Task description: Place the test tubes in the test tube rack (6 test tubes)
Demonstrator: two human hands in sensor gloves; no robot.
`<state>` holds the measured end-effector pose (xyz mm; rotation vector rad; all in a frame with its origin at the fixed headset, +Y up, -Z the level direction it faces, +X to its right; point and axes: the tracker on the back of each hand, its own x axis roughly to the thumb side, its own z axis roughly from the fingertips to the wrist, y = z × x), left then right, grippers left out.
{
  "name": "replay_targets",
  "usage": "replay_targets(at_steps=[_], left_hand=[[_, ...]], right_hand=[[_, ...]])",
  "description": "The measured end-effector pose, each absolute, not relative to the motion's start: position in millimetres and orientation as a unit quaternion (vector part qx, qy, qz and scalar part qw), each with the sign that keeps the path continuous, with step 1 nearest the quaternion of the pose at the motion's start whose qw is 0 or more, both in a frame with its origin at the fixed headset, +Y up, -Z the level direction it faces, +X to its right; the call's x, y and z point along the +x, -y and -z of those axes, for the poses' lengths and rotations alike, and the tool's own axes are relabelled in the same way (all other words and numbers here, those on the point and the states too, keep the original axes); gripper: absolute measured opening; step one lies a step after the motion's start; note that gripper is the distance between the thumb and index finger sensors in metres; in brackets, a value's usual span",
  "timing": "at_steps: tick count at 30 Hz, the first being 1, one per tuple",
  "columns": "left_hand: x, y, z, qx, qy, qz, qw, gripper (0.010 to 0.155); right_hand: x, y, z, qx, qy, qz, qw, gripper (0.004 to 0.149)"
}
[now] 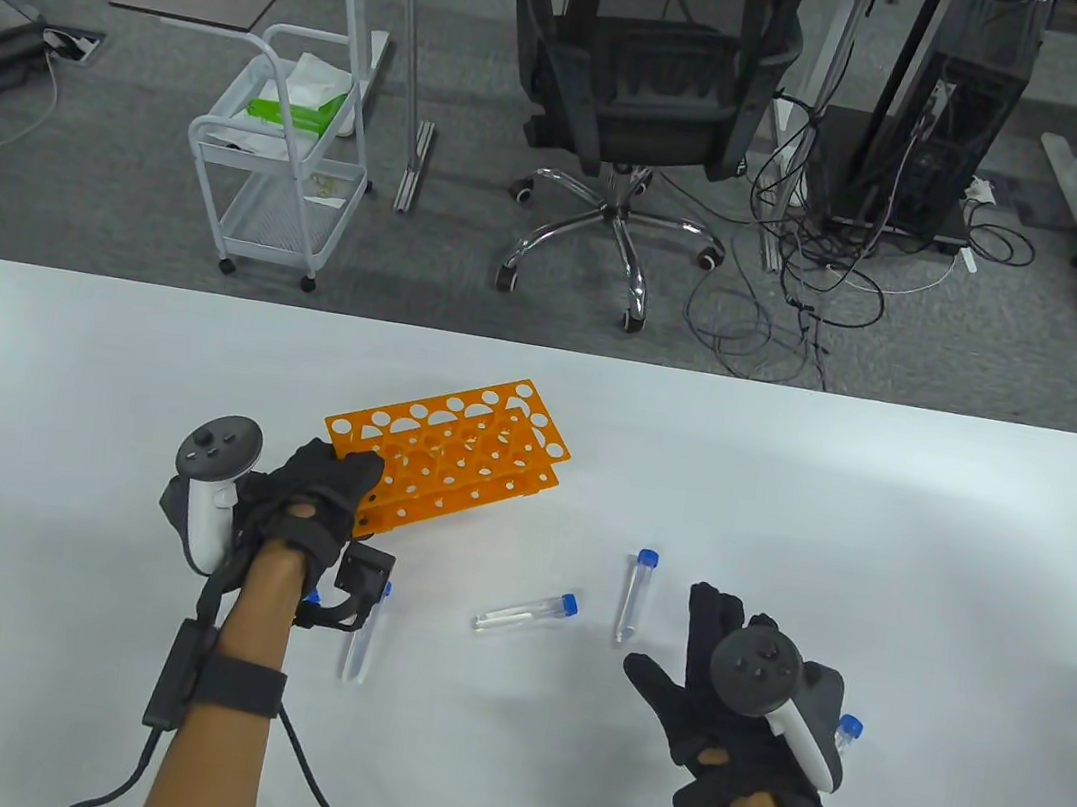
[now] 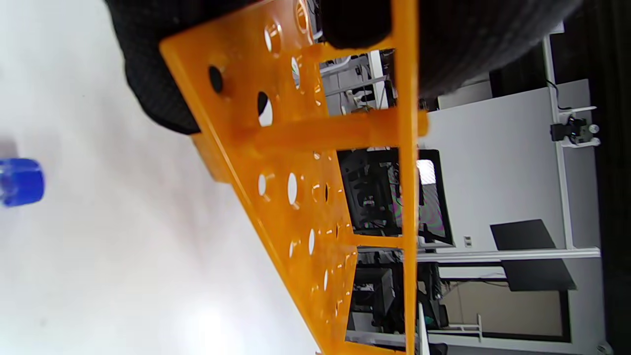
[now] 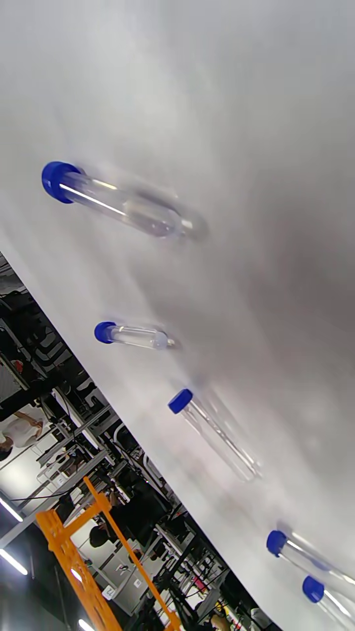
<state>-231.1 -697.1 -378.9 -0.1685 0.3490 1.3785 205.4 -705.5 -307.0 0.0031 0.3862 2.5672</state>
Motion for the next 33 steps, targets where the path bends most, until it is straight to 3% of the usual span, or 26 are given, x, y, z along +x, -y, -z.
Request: replay_targets(at_steps=[11,20,24,33], left_hand=[[-212,719,321,-0.101,-0.133,-0.654,0.738,0.047],[-190,714,286,-0.13,-0.079,-0.626,0.765,0.046],[-182,722,279,-0.16,-0.053,-0.646,0.745,0.046],[-173,727,275,-0.194,-0.016,-0.656,0.729,0.046]], right_hand=[[223,706,311,-0.018,-0.164,-0.938,0.305,0.095],[233,705,313,-0.033,-0.187,-0.925,0.328,0.092],[242,707,315,-0.056,-0.194,-0.931,0.303,0.092],[288,701,312,-0.214,-0.111,-0.928,0.284,0.09]])
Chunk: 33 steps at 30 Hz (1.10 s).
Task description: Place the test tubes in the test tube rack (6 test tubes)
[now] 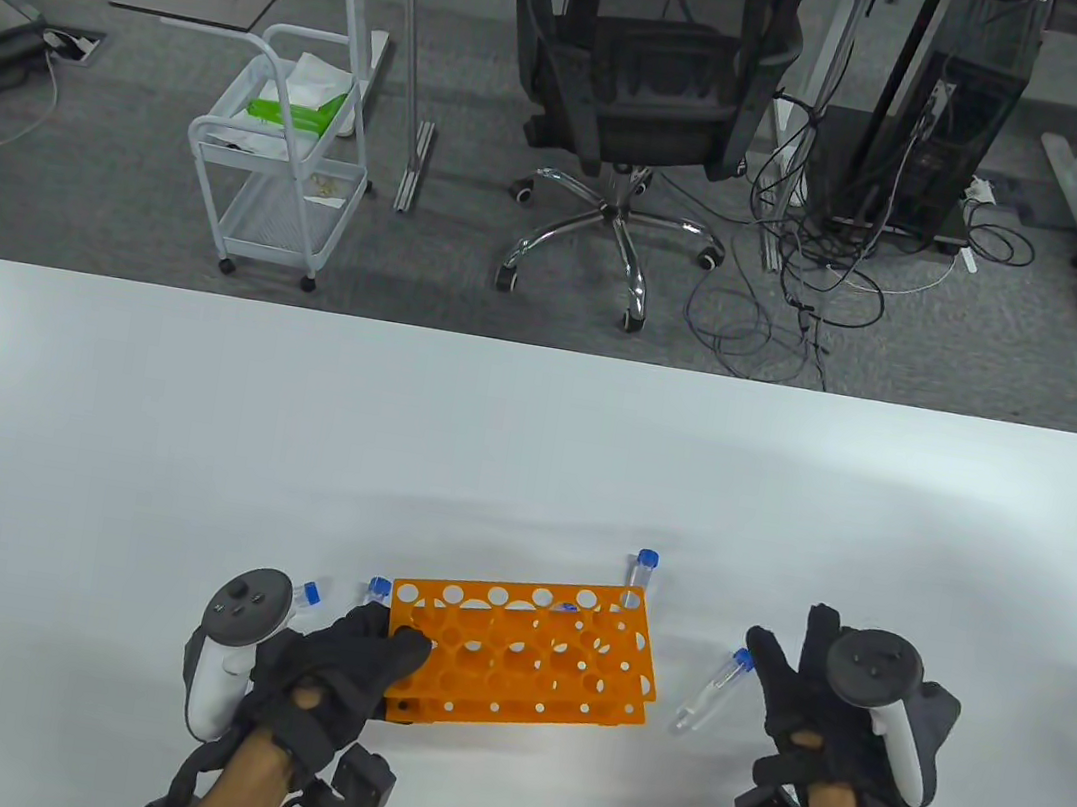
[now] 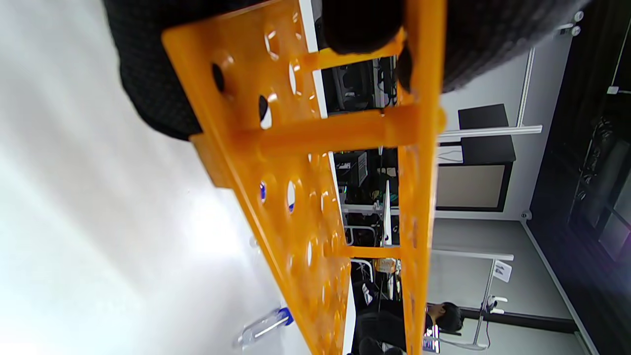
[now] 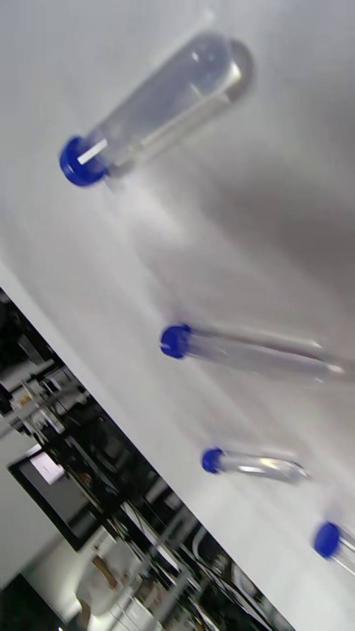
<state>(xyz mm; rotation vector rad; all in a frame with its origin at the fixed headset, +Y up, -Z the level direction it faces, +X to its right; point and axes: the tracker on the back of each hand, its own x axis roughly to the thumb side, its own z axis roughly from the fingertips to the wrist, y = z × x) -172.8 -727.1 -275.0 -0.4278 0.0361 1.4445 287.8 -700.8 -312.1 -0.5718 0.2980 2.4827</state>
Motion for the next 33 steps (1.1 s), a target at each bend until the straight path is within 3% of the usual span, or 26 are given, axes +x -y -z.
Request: replay_targets(at_steps=[5,15,27,33], left_hand=[[-169,732,277,-0.212,-0.008,-0.655,0.725,0.046],[-164,736,277,-0.22,-0.014,-0.661,0.717,0.046],[-156,743,286,-0.23,-0.025,-0.651,0.723,0.046],[-154,745,286,-0.238,-0.025,-0.649,0.722,0.046]], right_hand=[[311,712,309,-0.316,-0.136,-0.914,0.214,0.09],[330,748,317,-0.395,-0.163,-0.895,0.128,0.087],[319,758,327,-0.395,-0.13,-0.909,0.018,0.069],[315,756,330,-0.386,-0.096,-0.917,0.015,0.059]])
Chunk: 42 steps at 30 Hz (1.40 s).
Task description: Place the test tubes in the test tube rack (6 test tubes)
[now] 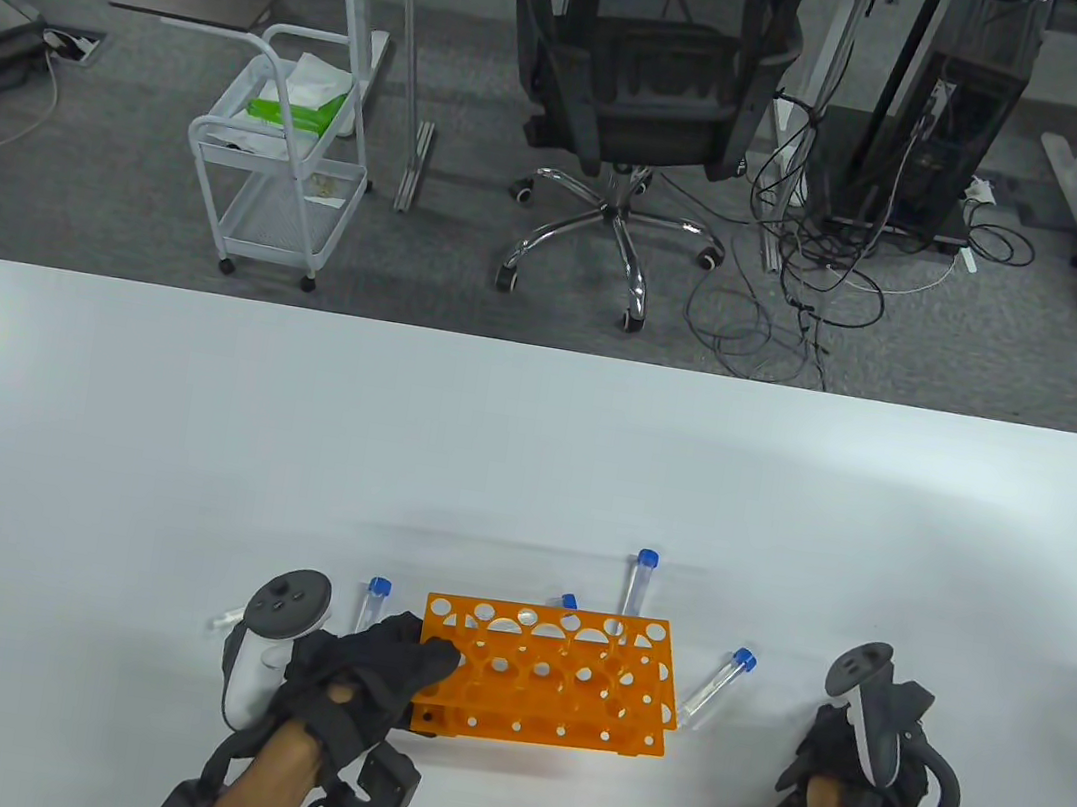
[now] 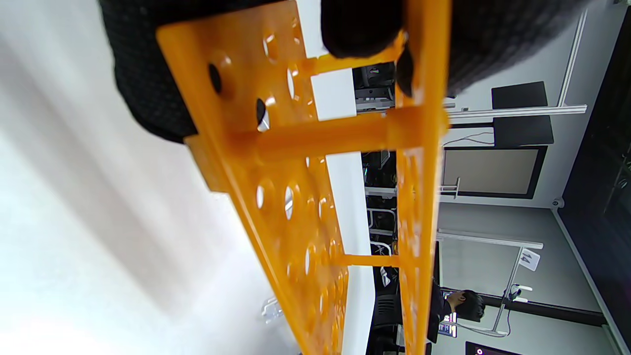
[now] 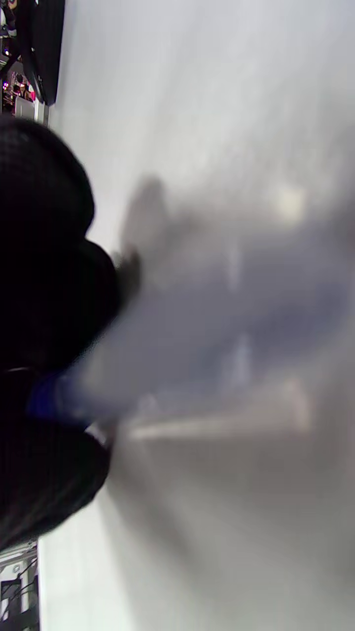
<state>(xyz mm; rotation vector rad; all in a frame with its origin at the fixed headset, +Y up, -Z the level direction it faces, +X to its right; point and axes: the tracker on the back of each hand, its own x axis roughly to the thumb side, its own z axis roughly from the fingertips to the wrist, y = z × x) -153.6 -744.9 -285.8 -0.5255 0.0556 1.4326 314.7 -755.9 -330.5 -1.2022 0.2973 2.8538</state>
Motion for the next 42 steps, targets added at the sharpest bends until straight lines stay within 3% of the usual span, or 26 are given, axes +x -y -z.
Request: replay_targets(at_steps=[7,17,42], left_hand=[[-151,747,281,-0.24,-0.02,-0.641,0.729,0.046],[-143,746,280,-0.234,-0.007,-0.642,0.73,0.046],[-137,751,284,-0.236,-0.017,-0.636,0.734,0.045]], right_hand=[[317,747,331,-0.376,-0.108,-0.916,0.088,0.055],[292,696,321,-0.3,-0.058,-0.941,0.148,0.053],[252,646,290,-0.185,0.045,-0.967,0.172,0.056]])
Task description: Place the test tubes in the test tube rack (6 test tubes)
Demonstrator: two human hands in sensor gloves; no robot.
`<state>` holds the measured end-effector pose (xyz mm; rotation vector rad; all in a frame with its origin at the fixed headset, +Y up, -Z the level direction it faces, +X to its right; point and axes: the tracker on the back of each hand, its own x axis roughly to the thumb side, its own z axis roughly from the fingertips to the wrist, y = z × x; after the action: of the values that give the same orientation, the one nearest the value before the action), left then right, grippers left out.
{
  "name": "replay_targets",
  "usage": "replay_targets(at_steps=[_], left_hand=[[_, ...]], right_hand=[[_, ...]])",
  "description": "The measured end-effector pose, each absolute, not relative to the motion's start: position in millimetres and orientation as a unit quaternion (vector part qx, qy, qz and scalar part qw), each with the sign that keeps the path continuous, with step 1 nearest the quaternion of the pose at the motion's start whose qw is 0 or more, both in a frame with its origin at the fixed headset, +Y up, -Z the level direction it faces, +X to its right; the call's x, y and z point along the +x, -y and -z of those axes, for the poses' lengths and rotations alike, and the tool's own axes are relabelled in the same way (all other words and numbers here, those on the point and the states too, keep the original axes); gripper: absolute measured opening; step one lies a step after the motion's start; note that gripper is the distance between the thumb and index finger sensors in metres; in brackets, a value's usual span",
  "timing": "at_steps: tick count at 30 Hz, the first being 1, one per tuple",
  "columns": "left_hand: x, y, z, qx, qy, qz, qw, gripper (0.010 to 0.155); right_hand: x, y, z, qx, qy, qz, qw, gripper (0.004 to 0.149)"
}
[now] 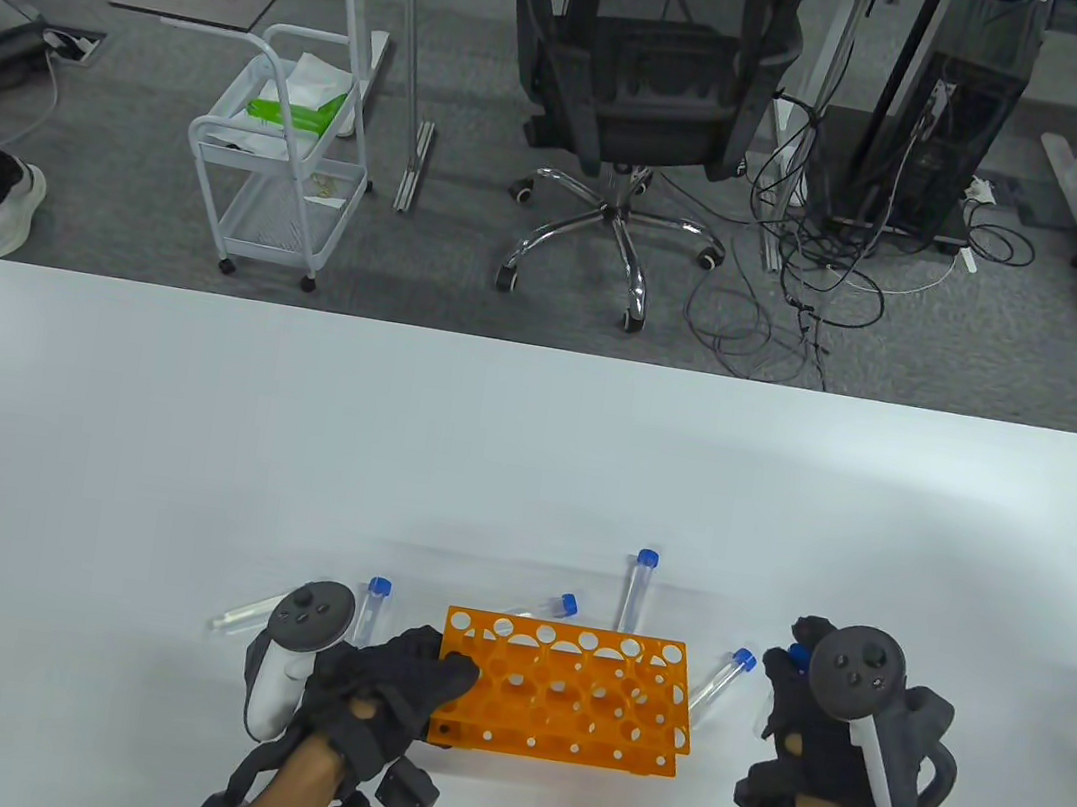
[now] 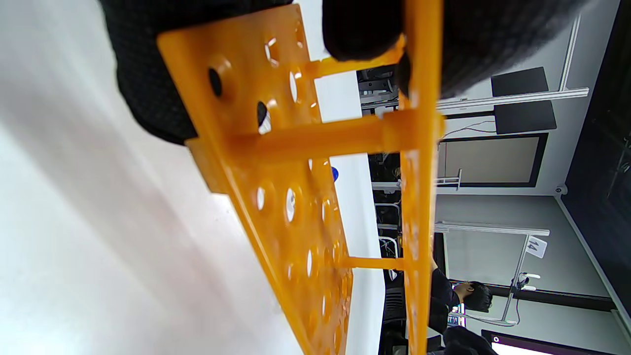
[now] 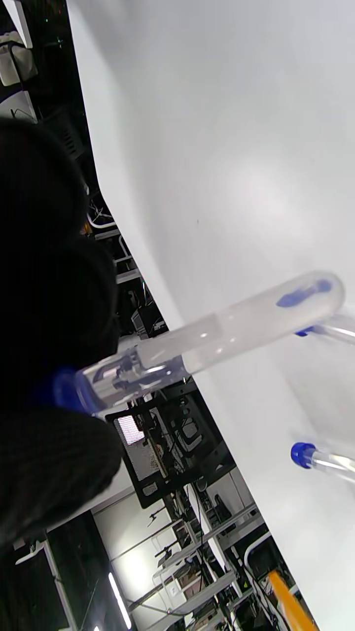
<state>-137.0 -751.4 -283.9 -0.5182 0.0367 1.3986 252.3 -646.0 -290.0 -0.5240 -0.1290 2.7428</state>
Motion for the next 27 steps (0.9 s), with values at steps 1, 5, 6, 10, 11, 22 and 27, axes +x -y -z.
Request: replay_targets(at_steps=[1,5,6,10,11,22,27], left_hand=[[-137,752,284,-0.236,-0.018,-0.636,0.734,0.045],[-137,753,284,-0.237,-0.022,-0.631,0.738,0.045],[-137,754,284,-0.238,-0.022,-0.629,0.739,0.045],[-136,755,281,-0.238,-0.028,-0.627,0.742,0.045],[-136,755,281,-0.237,-0.029,-0.625,0.743,0.045],[-138,754,279,-0.233,-0.026,-0.625,0.745,0.045],[-138,755,278,-0.24,-0.015,-0.622,0.745,0.044]], right_hand=[[252,645,289,-0.179,0.048,-0.967,0.175,0.056],[247,640,285,-0.157,0.052,-0.97,0.18,0.055],[245,638,284,-0.149,0.057,-0.97,0.181,0.054],[244,635,283,-0.112,0.067,-0.969,0.21,0.053],[243,635,282,-0.106,0.068,-0.968,0.217,0.053],[226,627,274,-0.031,0.136,-0.955,0.263,0.053],[221,631,276,-0.012,0.127,-0.947,0.295,0.054]])
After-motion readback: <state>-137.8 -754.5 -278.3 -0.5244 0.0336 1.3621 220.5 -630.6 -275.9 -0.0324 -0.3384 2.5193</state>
